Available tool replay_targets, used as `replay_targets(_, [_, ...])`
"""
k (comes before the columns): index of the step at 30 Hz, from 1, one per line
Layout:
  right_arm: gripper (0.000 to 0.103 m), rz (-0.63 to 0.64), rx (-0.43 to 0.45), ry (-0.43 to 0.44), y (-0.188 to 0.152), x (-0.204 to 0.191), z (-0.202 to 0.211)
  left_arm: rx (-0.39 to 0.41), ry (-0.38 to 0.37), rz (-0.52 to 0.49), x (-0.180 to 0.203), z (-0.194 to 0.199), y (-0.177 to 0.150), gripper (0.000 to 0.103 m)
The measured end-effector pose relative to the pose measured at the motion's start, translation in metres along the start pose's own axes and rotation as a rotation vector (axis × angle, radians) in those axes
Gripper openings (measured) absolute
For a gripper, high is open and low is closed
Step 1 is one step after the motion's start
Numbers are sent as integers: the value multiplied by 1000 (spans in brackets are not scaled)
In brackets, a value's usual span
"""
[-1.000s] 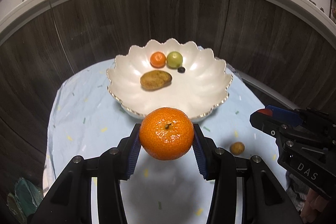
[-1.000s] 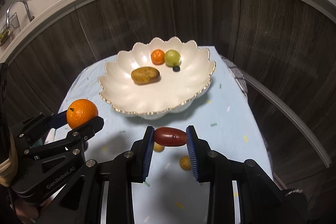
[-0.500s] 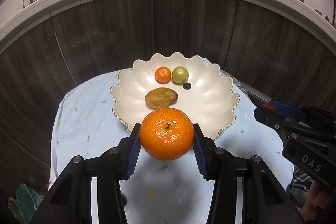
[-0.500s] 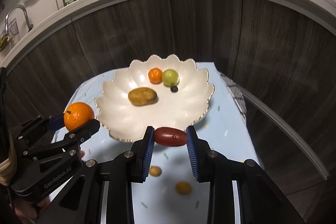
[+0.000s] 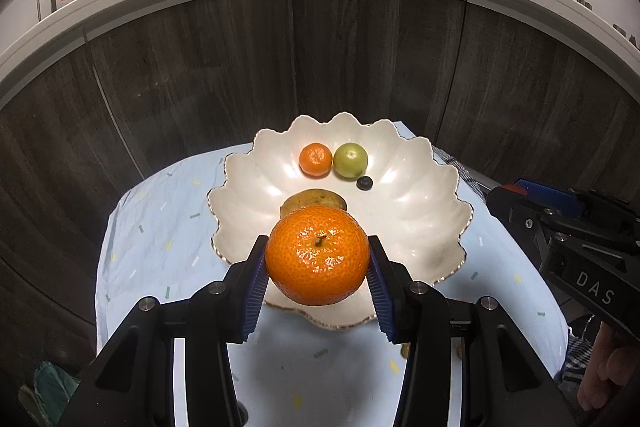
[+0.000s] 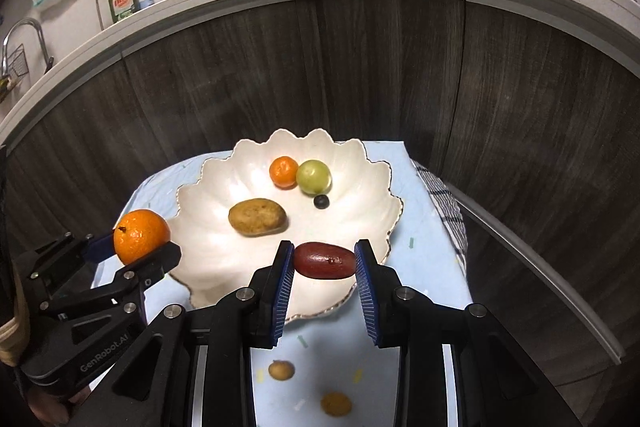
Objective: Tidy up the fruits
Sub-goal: 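Carry the orange and red jujube over the white bowl with both tools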
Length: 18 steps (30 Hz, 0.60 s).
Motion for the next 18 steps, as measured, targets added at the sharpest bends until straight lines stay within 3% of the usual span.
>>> replay_targets(18, [32,-11,-21,0,16,6,-43,-45,-17,19,-2,-43,5,46])
Point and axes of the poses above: each gripper's, at about its wrist camera, not at the fingertips, and z roughly against the way its jaws point, x to its right, y to its top, the point moved 3 cm from there along -z, roughly the way its jaws point, and after that the axes turned 8 degrees about -z, right-handed, at the moved point
